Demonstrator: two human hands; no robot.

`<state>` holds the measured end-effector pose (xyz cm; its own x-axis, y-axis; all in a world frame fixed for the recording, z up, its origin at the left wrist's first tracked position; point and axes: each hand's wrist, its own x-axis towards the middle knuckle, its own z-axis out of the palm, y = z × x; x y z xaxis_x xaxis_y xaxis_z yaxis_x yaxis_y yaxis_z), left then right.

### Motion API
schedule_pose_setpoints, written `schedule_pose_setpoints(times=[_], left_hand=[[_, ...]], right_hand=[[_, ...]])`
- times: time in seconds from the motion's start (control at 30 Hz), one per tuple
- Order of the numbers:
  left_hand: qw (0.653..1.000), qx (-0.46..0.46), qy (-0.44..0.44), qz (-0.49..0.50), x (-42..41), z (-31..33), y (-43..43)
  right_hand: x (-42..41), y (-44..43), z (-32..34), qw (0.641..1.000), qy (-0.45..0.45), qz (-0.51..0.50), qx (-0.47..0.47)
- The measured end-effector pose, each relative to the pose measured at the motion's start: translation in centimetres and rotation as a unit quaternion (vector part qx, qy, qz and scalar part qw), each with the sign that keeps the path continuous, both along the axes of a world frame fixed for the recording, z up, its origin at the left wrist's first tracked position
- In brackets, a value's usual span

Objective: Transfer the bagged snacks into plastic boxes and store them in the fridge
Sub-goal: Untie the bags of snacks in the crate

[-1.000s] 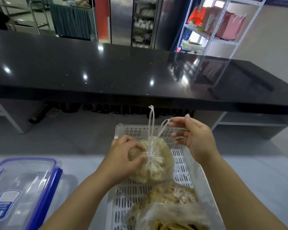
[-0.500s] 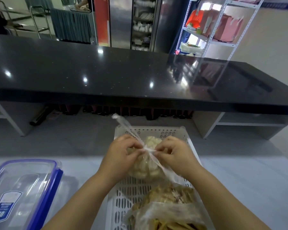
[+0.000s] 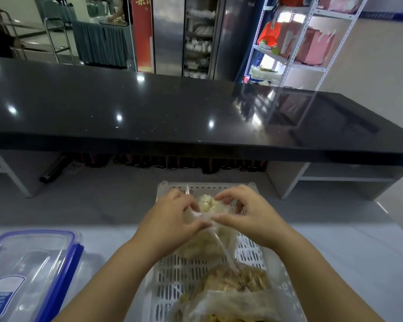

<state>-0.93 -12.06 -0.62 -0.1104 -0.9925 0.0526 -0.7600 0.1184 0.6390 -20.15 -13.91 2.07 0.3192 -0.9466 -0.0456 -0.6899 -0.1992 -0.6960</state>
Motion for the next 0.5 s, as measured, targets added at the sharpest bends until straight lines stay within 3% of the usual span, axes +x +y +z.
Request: schedule_pose_setpoints(times=[0.1,0.27,0.37,0.43,0.5], left_hand=[[1.000,-0.012,0.000,-0.001,0.2,0.2,-0.1],[0.990,-0.096,0.088,0.044,0.9,0.7,0.3],[0.977,-0.104,0.171,0.070,0.5,1.0,0.6],[0.972,-0.105,0.199,0.072,0.0,1.3,0.8],[0.969,-0.101,0.213,0.066,-0.3,1.5,1.0]], right_hand=[[0.7,-0.1,0.0,0.995,0.093,0.018,-0.028],[0.2,-0.2,0.1,0.990,0.052,-0.060,-0.115],[-0.3,0.4,0.8,0.997,0.015,-0.020,-0.072],[-0.2,0.7,0.8,0.998,0.057,0.012,-0.031],[0.4,0.7,0.3,0.991,0.109,0.006,-0.073]])
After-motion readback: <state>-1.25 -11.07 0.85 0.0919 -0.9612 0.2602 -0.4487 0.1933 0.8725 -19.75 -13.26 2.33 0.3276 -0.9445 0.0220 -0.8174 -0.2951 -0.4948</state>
